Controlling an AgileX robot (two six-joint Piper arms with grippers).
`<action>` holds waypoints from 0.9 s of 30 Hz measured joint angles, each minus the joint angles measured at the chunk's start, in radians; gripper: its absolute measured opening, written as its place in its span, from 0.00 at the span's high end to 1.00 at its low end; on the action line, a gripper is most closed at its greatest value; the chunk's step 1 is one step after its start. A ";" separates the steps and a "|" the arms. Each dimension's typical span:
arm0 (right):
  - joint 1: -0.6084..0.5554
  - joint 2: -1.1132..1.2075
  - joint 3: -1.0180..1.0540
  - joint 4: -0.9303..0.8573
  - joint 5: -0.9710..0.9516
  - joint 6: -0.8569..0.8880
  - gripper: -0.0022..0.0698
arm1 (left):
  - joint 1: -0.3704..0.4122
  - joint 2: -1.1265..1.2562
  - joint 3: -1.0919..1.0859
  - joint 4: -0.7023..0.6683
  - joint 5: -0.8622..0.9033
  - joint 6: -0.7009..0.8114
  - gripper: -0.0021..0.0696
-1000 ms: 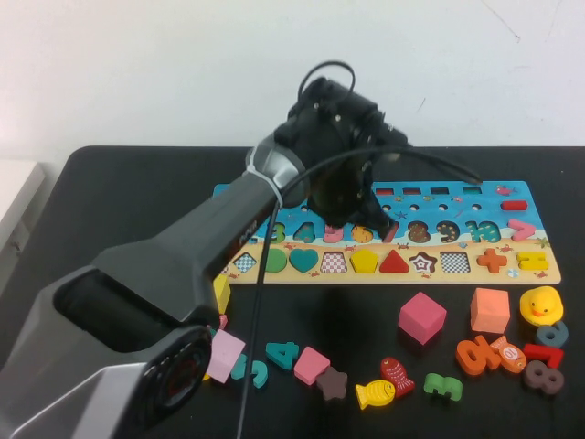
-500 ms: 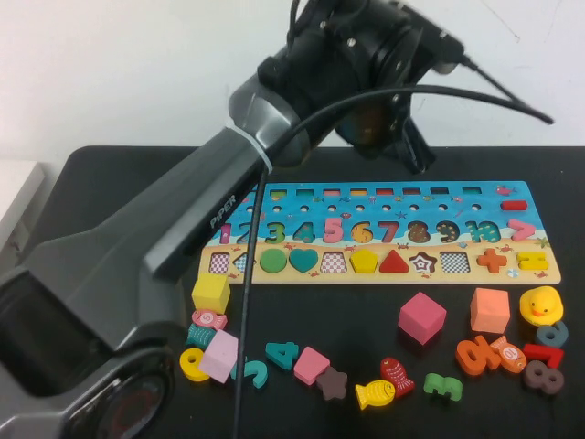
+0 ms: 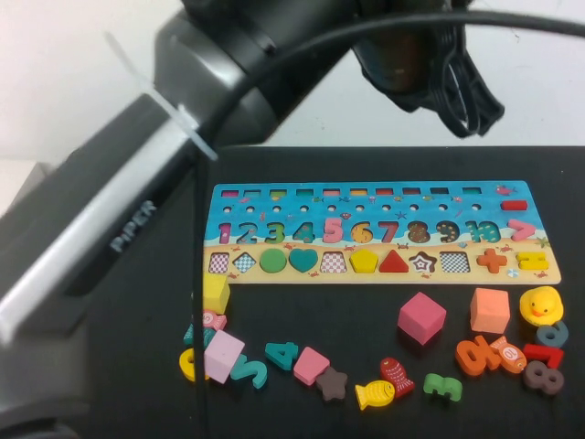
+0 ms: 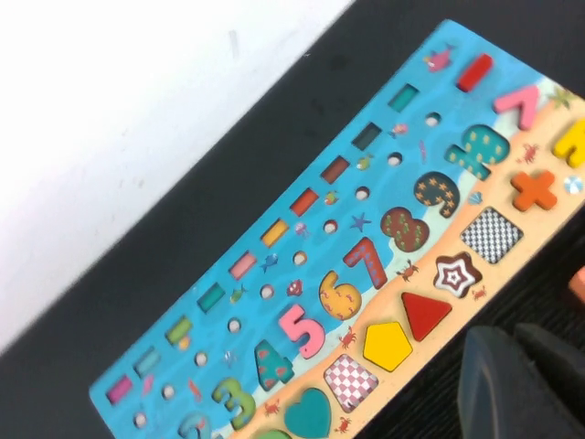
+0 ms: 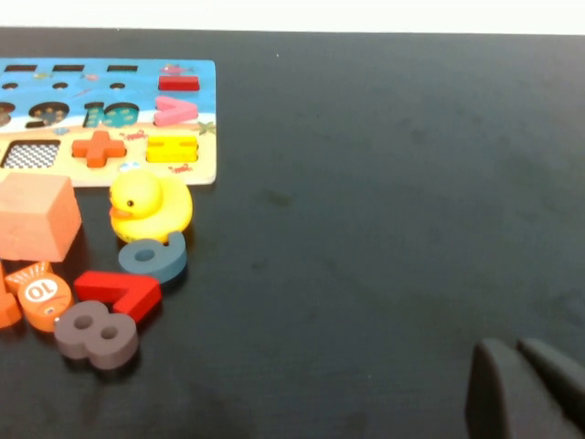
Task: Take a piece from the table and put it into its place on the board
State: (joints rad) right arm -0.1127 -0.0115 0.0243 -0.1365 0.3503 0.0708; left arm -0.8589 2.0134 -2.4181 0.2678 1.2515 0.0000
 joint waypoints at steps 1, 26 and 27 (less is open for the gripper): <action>0.000 0.000 0.000 0.000 0.000 0.000 0.94 | 0.000 -0.008 0.000 0.006 0.004 -0.035 0.97; 0.000 0.000 0.000 0.000 0.000 0.000 0.94 | 0.011 -0.170 0.000 0.095 0.015 0.040 0.97; 0.000 0.000 0.000 0.000 0.000 0.000 0.94 | 0.011 -0.181 0.000 0.105 0.015 0.040 0.97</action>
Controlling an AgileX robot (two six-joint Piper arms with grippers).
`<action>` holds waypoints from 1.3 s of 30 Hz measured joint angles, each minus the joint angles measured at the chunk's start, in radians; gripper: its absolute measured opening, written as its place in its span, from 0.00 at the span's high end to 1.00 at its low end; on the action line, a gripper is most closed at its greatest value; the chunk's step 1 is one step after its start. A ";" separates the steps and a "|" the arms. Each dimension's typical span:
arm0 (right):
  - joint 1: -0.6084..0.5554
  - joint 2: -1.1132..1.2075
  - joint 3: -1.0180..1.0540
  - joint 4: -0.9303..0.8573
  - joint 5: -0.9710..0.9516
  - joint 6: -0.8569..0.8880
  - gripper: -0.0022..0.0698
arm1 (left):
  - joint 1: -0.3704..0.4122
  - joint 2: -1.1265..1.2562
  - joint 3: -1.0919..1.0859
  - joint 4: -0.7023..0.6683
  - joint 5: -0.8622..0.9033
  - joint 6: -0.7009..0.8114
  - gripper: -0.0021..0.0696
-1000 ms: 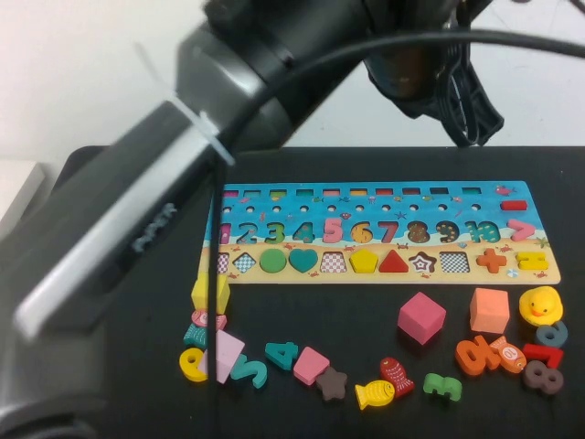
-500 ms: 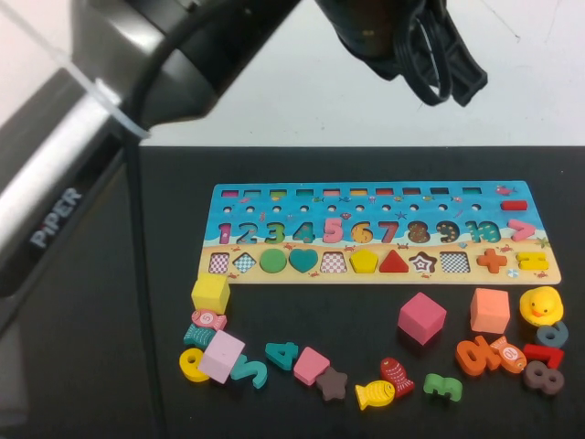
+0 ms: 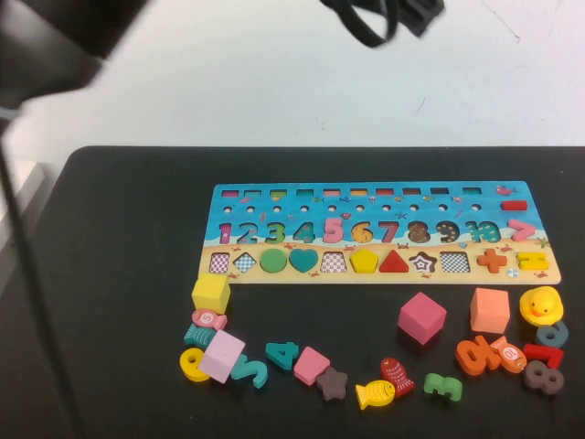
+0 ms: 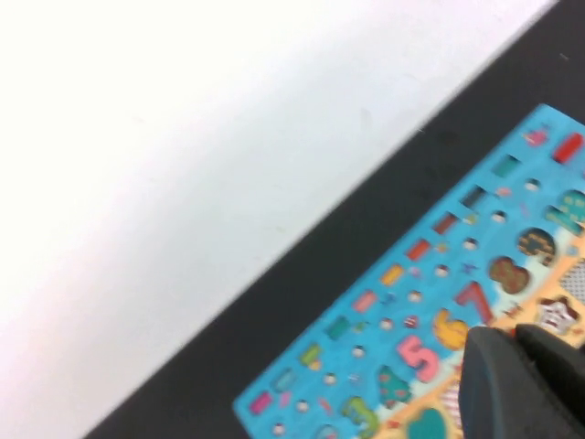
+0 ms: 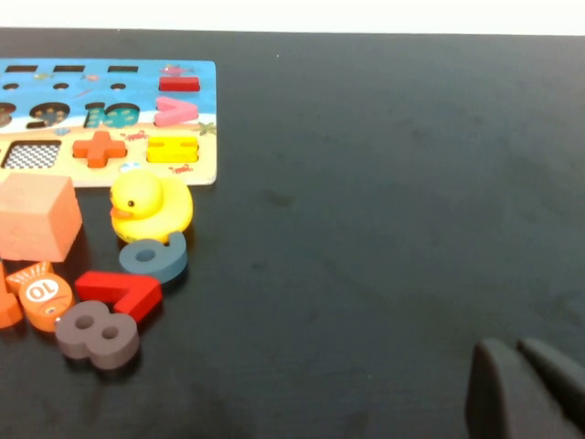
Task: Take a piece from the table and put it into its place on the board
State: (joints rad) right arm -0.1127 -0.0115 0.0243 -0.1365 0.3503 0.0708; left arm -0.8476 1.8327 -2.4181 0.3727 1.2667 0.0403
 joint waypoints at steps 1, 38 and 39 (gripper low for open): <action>0.000 0.000 0.000 0.000 0.000 0.000 0.94 | 0.000 -0.008 0.000 0.013 0.000 -0.005 0.97; 0.000 0.000 0.000 0.000 0.000 0.000 0.94 | 0.472 -0.894 1.568 -0.090 -1.027 -0.072 0.97; 0.000 0.000 0.000 0.000 0.000 0.000 0.94 | 0.495 -0.944 1.626 -0.098 -1.057 -0.072 0.97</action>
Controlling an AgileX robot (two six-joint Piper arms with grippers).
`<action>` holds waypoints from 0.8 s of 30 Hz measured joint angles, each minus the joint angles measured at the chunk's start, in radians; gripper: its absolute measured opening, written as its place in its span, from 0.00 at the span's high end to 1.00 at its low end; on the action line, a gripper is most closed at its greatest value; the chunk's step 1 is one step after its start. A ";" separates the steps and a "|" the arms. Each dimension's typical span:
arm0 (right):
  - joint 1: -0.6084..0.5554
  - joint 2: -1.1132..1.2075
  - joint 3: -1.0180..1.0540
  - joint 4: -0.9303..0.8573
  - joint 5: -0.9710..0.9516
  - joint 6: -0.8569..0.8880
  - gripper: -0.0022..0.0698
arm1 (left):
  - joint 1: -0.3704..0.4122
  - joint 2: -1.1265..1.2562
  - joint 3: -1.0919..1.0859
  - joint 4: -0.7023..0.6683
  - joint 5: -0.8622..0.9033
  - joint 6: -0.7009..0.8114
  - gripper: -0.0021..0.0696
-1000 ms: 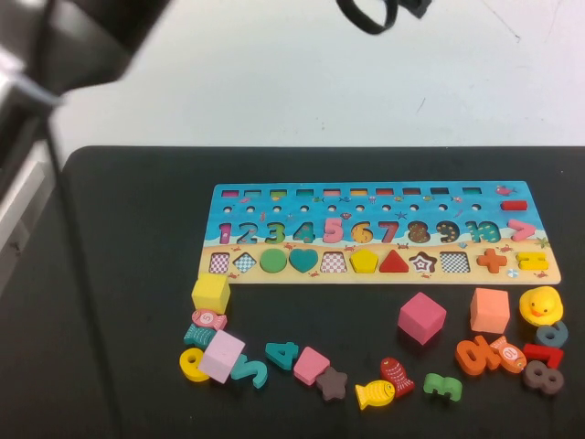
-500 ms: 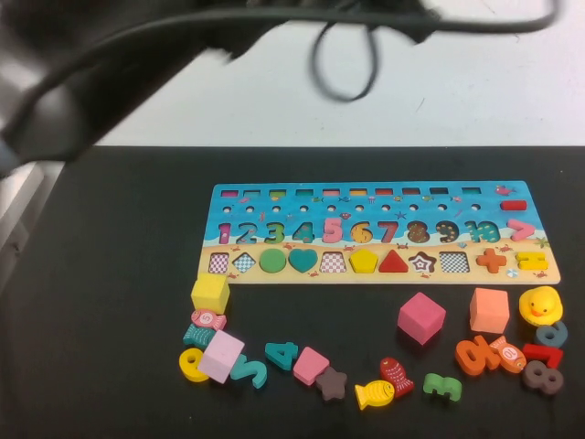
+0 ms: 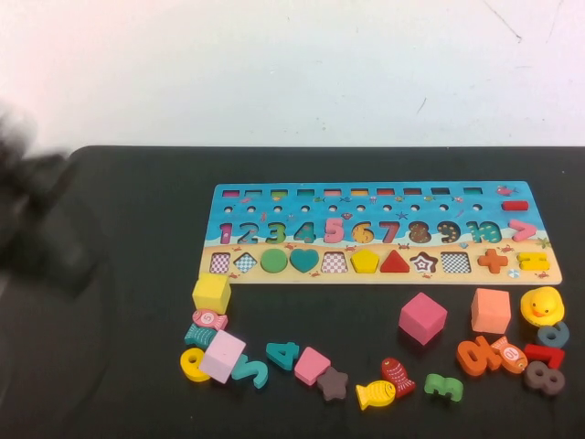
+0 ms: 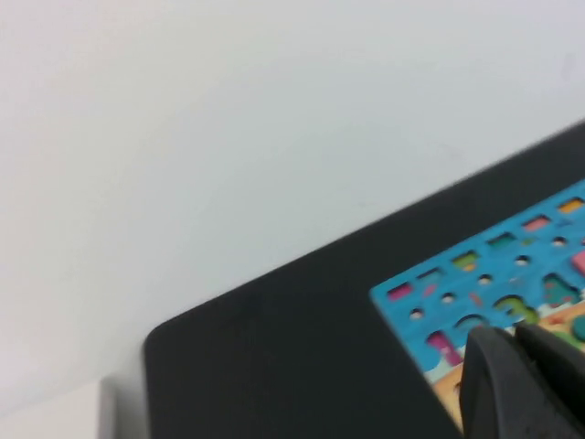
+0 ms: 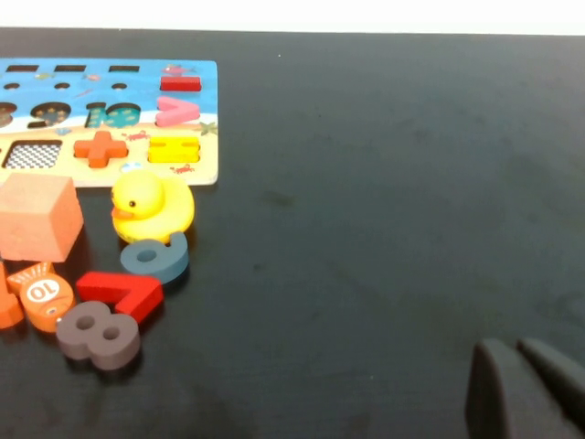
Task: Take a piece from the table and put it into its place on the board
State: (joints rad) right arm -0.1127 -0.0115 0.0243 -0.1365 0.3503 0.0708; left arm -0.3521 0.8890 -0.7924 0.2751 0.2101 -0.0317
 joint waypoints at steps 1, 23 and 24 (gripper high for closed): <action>0.000 0.000 0.000 0.000 0.000 0.000 0.94 | 0.030 -0.061 0.072 -0.010 -0.039 0.000 0.97; 0.000 0.000 0.000 0.000 0.000 0.014 0.94 | 0.301 -0.835 0.811 -0.305 -0.131 0.000 0.97; 0.000 0.000 0.000 0.000 0.000 0.014 0.94 | 0.301 -0.835 0.811 -0.305 -0.121 0.005 0.97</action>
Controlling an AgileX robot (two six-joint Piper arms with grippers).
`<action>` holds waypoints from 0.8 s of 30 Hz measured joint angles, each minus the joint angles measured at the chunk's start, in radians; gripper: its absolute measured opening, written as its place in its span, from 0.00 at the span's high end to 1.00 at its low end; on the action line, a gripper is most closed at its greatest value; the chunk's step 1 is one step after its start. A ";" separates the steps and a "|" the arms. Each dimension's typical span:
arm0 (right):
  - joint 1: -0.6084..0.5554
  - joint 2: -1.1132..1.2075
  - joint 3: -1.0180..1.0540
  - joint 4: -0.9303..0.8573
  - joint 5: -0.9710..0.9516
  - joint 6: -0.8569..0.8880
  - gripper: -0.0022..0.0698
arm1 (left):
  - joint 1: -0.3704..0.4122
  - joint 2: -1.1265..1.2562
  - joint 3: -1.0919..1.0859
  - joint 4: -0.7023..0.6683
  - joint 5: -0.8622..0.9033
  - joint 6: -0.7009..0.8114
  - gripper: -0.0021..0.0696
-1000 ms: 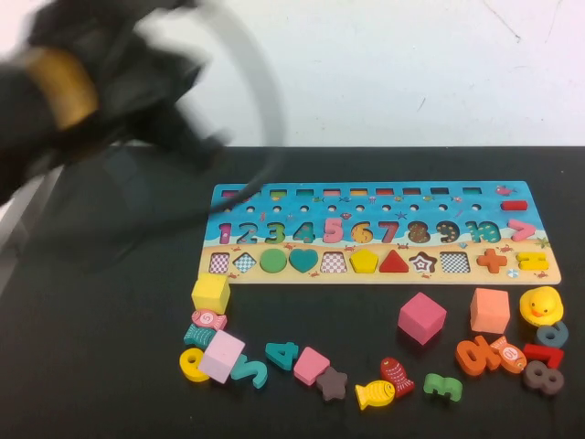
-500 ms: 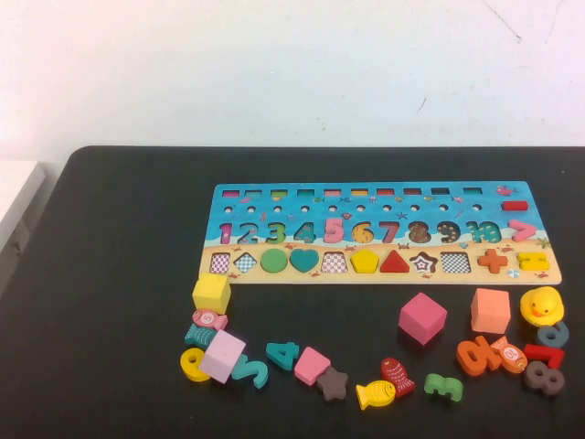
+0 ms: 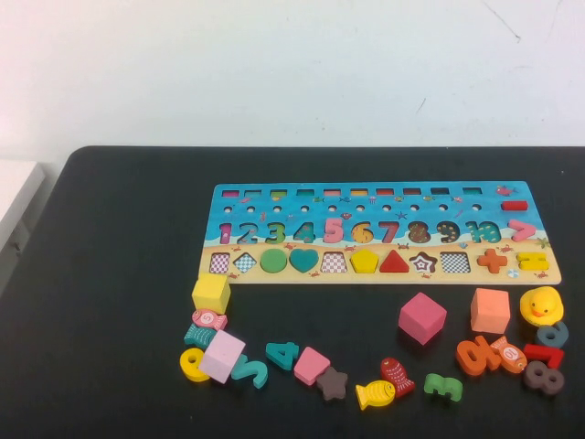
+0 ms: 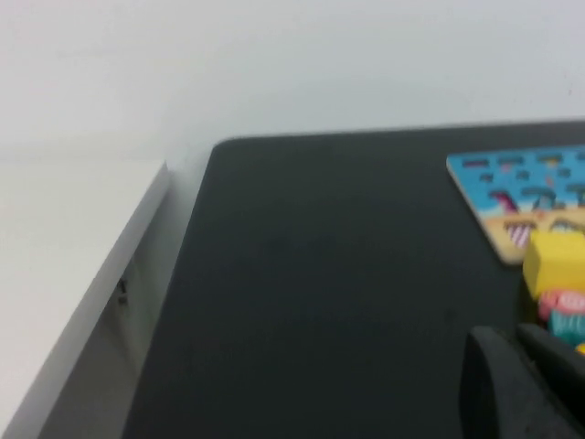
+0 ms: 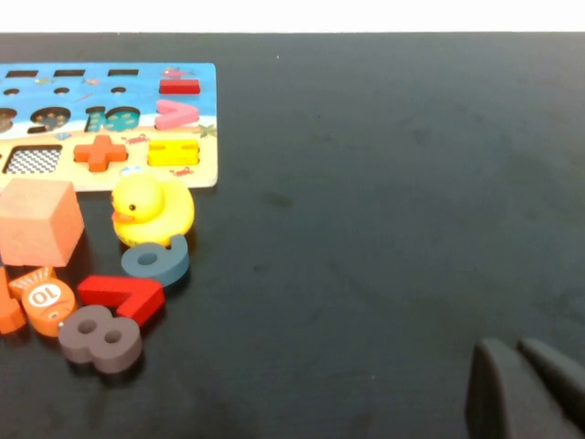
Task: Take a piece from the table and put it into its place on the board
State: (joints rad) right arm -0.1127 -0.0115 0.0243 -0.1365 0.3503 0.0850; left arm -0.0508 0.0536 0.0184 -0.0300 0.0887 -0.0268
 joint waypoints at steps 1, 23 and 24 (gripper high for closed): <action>0.000 0.000 0.000 0.000 0.000 0.000 0.94 | 0.000 0.000 0.000 0.000 0.011 0.014 0.97; 0.000 0.000 0.000 0.000 0.000 0.000 0.94 | 0.000 -0.067 0.000 -0.062 0.220 0.148 0.97; 0.000 0.000 0.000 0.000 0.000 0.000 0.94 | 0.000 -0.067 0.000 -0.080 0.220 0.148 0.97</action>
State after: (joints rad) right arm -0.1127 -0.0115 0.0243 -0.1365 0.3503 0.0855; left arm -0.0508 -0.0130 0.0184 -0.1105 0.3088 0.1212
